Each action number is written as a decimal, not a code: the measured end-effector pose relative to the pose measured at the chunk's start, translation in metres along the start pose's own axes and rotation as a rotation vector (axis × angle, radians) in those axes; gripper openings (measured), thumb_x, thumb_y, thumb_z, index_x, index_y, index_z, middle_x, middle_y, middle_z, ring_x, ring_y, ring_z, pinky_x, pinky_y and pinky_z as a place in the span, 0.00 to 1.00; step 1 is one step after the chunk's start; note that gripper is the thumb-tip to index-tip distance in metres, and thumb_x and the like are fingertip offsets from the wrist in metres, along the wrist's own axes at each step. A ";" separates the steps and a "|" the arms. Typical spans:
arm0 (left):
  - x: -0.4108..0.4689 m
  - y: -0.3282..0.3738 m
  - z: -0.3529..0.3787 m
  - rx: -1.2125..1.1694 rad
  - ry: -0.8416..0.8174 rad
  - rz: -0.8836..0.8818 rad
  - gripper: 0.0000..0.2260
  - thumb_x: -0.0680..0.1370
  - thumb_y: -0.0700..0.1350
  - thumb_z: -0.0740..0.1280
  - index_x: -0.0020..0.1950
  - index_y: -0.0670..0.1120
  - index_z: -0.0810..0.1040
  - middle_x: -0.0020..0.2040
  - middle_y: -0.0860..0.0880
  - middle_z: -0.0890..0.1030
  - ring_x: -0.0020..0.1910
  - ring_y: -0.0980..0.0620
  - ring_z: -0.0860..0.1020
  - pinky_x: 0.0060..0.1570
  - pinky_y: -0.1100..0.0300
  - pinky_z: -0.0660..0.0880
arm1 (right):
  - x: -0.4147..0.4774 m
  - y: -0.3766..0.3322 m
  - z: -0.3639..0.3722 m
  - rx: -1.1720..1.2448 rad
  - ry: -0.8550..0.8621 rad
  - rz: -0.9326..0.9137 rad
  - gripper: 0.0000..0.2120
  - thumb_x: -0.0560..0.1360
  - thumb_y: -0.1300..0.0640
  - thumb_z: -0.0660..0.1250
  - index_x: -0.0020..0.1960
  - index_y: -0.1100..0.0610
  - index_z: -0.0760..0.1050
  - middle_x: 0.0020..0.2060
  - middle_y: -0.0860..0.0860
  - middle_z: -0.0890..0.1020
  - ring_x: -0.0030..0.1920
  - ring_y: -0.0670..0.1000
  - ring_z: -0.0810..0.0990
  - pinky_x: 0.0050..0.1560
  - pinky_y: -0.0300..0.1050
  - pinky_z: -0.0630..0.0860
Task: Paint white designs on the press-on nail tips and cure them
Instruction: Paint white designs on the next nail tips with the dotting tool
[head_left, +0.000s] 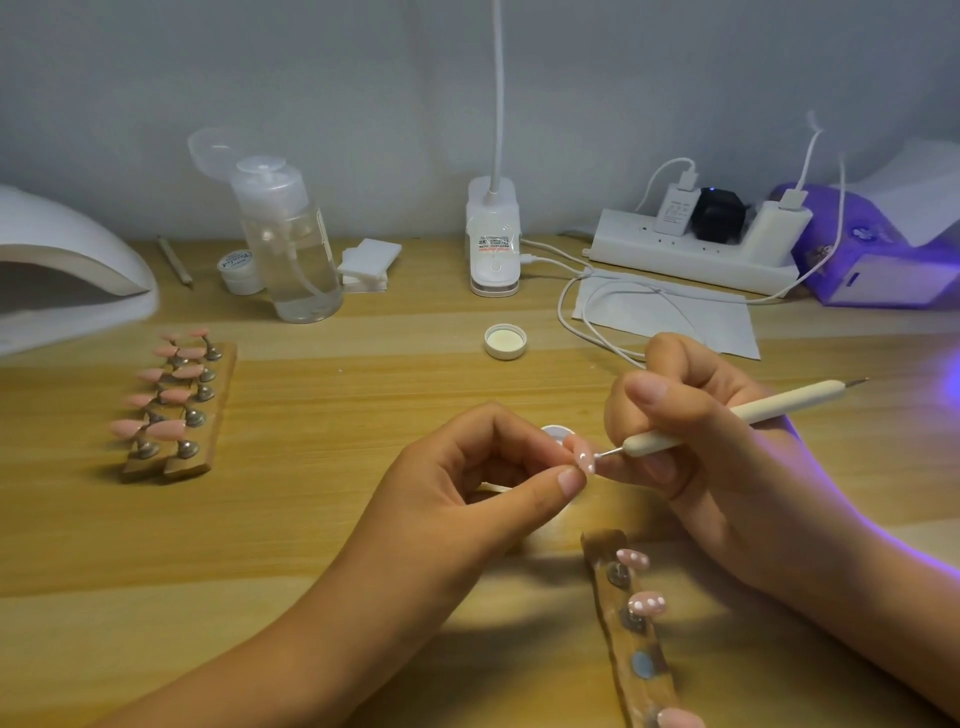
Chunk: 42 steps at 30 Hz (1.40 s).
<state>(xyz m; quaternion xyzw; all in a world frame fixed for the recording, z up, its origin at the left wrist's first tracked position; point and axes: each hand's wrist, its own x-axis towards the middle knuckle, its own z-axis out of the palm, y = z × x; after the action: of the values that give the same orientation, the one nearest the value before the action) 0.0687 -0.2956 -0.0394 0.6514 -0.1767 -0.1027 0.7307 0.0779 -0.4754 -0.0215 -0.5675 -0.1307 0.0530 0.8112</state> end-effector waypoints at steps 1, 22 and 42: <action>0.000 0.000 0.000 -0.001 -0.001 0.001 0.05 0.68 0.50 0.73 0.40 0.52 0.82 0.41 0.55 0.84 0.39 0.61 0.78 0.40 0.70 0.73 | 0.000 0.000 0.000 -0.004 0.001 -0.001 0.11 0.68 0.55 0.69 0.30 0.52 0.69 0.24 0.48 0.71 0.27 0.43 0.72 0.35 0.38 0.78; 0.000 0.000 0.000 0.006 0.002 -0.011 0.05 0.67 0.51 0.73 0.40 0.52 0.82 0.40 0.55 0.84 0.37 0.60 0.78 0.39 0.70 0.72 | 0.002 0.001 0.000 0.015 0.027 0.014 0.10 0.65 0.58 0.69 0.29 0.52 0.70 0.25 0.48 0.71 0.27 0.43 0.71 0.34 0.38 0.79; 0.001 0.001 0.001 0.024 0.013 -0.014 0.02 0.69 0.45 0.73 0.40 0.52 0.82 0.38 0.56 0.83 0.36 0.60 0.77 0.39 0.70 0.72 | 0.003 0.003 -0.002 0.016 0.020 0.015 0.10 0.65 0.57 0.69 0.30 0.52 0.70 0.25 0.48 0.72 0.27 0.44 0.71 0.35 0.39 0.79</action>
<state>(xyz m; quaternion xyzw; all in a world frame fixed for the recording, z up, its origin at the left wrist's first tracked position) 0.0692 -0.2964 -0.0386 0.6621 -0.1686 -0.1015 0.7231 0.0815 -0.4752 -0.0245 -0.5623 -0.1181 0.0545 0.8167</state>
